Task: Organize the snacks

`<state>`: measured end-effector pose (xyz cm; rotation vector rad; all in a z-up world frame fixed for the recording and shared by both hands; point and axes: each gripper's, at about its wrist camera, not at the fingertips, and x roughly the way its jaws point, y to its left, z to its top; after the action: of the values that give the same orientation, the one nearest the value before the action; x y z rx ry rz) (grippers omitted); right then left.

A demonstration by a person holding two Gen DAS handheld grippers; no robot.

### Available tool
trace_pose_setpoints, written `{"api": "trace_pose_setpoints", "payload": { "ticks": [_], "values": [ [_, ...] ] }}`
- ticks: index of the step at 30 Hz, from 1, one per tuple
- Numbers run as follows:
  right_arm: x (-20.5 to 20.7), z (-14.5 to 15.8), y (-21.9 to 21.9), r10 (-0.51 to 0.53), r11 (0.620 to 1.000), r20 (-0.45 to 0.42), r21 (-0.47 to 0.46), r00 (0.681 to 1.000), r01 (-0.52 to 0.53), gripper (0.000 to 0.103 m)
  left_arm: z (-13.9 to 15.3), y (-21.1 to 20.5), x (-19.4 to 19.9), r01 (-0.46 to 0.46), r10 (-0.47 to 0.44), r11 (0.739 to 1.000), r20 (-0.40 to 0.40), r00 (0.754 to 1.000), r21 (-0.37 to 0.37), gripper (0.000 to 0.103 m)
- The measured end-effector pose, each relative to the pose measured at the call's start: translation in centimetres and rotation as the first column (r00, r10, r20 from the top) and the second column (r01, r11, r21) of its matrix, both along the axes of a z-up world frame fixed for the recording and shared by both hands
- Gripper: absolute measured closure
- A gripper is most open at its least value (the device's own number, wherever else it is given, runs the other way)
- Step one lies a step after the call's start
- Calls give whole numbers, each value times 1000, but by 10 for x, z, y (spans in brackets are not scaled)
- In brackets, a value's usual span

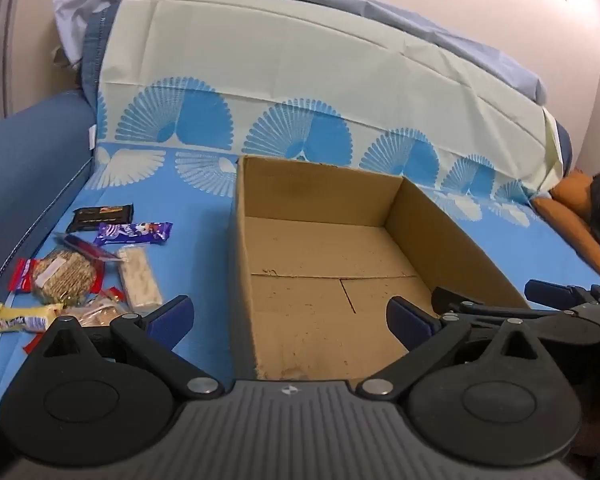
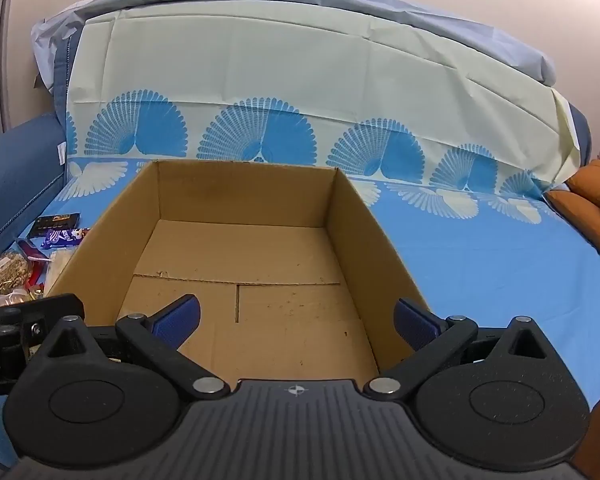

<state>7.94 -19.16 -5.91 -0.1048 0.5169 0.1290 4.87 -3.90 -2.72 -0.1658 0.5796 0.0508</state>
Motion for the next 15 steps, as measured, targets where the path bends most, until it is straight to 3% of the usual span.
{"api": "trace_pose_setpoints", "payload": {
  "ticks": [4,7,15],
  "values": [
    [0,5,-5,-29,1000,-4,13,1000,29,6,1,-7,12,23,-22,1000,-45,999,19,1],
    [3,2,-11,-48,998,-23,50,999,49,7,-2,-8,7,36,-35,999,-30,999,17,1],
    [5,0,-11,-43,999,-25,31,999,44,7,-9,2,4,22,-22,1000,-57,998,-4,0]
  ]
}}
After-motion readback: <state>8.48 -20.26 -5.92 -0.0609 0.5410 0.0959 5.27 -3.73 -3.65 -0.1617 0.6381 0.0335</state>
